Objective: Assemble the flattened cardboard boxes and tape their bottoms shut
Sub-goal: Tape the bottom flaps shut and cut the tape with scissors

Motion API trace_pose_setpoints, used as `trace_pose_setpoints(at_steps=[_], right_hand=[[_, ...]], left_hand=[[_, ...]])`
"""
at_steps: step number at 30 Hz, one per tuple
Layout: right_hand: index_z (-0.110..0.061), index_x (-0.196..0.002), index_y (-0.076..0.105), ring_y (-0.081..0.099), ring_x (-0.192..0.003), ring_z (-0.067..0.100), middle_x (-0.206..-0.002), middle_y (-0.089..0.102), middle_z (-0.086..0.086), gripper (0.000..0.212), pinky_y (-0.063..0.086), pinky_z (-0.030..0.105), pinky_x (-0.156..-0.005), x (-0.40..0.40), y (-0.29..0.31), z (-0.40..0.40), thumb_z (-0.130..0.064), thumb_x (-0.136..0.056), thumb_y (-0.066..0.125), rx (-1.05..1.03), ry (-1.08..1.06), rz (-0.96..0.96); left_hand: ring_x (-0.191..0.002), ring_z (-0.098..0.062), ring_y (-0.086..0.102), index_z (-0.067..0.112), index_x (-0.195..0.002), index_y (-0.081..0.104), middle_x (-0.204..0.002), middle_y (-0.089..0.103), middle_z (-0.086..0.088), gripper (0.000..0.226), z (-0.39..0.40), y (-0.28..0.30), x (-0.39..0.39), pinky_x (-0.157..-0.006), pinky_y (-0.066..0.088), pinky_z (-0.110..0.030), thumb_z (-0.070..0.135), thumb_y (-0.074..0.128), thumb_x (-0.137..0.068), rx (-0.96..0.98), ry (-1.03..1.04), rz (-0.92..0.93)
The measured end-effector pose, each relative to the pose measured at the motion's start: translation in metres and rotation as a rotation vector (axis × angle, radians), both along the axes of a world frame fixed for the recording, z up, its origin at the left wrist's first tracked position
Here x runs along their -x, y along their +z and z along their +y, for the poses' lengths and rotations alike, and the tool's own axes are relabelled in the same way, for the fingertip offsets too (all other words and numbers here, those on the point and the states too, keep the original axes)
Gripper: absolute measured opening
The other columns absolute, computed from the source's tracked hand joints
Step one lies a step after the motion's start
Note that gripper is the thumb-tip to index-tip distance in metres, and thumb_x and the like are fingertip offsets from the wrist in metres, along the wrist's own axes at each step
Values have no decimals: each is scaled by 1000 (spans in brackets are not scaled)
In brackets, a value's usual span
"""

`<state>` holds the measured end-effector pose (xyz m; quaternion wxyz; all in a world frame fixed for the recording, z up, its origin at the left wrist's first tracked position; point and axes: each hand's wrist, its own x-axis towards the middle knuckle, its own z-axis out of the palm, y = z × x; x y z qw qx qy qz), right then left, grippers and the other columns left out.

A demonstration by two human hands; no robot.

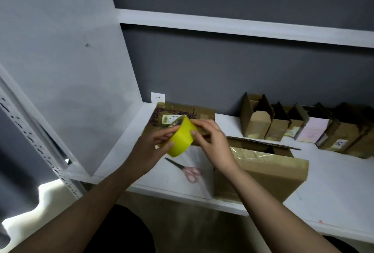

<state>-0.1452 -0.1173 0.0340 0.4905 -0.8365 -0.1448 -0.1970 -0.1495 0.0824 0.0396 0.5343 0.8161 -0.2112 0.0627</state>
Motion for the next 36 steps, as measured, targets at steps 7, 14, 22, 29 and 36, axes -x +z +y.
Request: trace_pose_setpoints(at_steps=[7,14,22,29,36], right_hand=[[-20,-90,71,59,-94,11,-93,63,-8,7,43,22,-78,34,42,-52,-22,-84,68,-72,-199,-203],[-13,-83,63,54,-81,4,-85,57,-8,8,41,16,-70,46,57,-87,-14,-91,62,-77,-310,-201],[-28,-81,53,56,-87,17,-90,61,6,14,45,29,-74,46,55,-120,-25,-94,57,-152,-467,-50],[-21,-78,58,55,-71,10,-81,62,0,20,46,22,-62,53,69,-133,-9,-94,56,-375,-419,156],[-20,-79,62,55,-71,6,-78,62,-7,21,46,21,-66,62,89,-139,-8,-94,55,-364,-397,172]], left_hand=[[-106,-14,62,36,-122,58,-114,64,-3,45,-57,35,12,-93,51,-28,11,64,-85,95,-172,-50],[-107,-11,58,37,-123,55,-115,59,-5,39,-109,53,19,-90,46,-16,16,53,-90,114,-226,-66],[-106,0,54,39,-129,43,-122,52,23,64,-141,44,35,-79,51,-26,41,73,-73,-4,-109,-248],[-90,-5,60,34,-111,54,-102,64,14,49,-153,66,35,-71,48,-22,40,77,-67,-7,-23,-300],[-108,-26,59,23,-125,50,-118,63,-2,51,-150,87,12,-81,45,-34,43,66,-81,-815,145,-494]])
